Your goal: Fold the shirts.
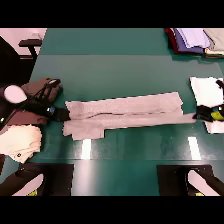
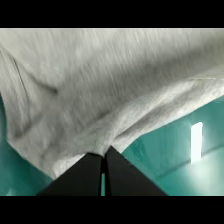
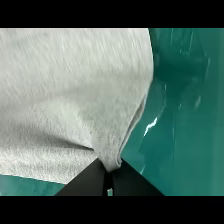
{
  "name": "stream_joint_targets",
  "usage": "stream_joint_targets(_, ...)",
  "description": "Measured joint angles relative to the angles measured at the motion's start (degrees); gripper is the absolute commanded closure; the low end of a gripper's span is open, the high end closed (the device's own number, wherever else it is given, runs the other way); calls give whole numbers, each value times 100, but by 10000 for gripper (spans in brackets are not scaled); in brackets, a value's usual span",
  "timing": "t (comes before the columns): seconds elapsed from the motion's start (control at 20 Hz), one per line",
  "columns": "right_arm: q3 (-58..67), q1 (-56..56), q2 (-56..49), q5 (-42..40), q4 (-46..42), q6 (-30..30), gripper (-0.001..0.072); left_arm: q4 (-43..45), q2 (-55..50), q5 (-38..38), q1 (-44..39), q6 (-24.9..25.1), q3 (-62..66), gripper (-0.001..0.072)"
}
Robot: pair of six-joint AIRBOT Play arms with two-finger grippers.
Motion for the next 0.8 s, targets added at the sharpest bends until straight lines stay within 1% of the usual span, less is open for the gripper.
stream_joint_targets(0.15, 824, 352, -1084, -223, 15, 70, 696, 20, -826, 459, 0, 96, 527, 685)
stream_joint_targets(0.3, 1582, 584, -2083, -315, 129, 107, 692, 26, -1379, 907, 2, 138, 872, 684)
stream_joint_targets(0.35, 1788, 616, -2354, -337, 243, 109, 658, 26, -1488, 1060, 2, 146, 942, 681)
stream_joint_targets(0.4, 2009, 625, -2618, -358, 391, 109, 502, 26, -1565, 1163, 2, 155, 992, 571)
stream_joint_targets(0.45, 2205, 621, -2835, -391, 549, 83, 363, 28, -1615, 1252, 4, 155, 1040, 391)
stream_joint_targets(0.5, 2396, 588, -3036, -402, 776, 7, 342, 26, -1657, 1327, 4, 149, 1093, 325)
stream_joint_targets(0.55, 2546, 529, -3180, -404, 988, -63, 341, 28, -1692, 1368, 7, 105, 1145, 328)
stream_joint_targets(0.6, 2673, 446, -3289, -402, 1193, -186, 311, 26, -1705, 1381, 7, 61, 1211, 329)
stream_joint_targets(0.65, 2758, 361, -3362, -365, 1366, -306, 255, 26, -1727, 1388, 7, 15, 1290, 331)
stream_joint_targets(0.7, 2826, 240, -3407, -254, 1513, -433, 221, 26, -1738, 1366, 4, -22, 1364, 440)
stream_joint_targets(0.75, 2868, 98, -3440, -136, 1606, -527, 168, 17, -1740, 1346, 4, -57, 1432, 682)
stream_joint_targets(0.8, 2876, -70, -3467, -4, 1672, -625, 145, 2, -1751, 1309, 4, -68, 1473, 677)
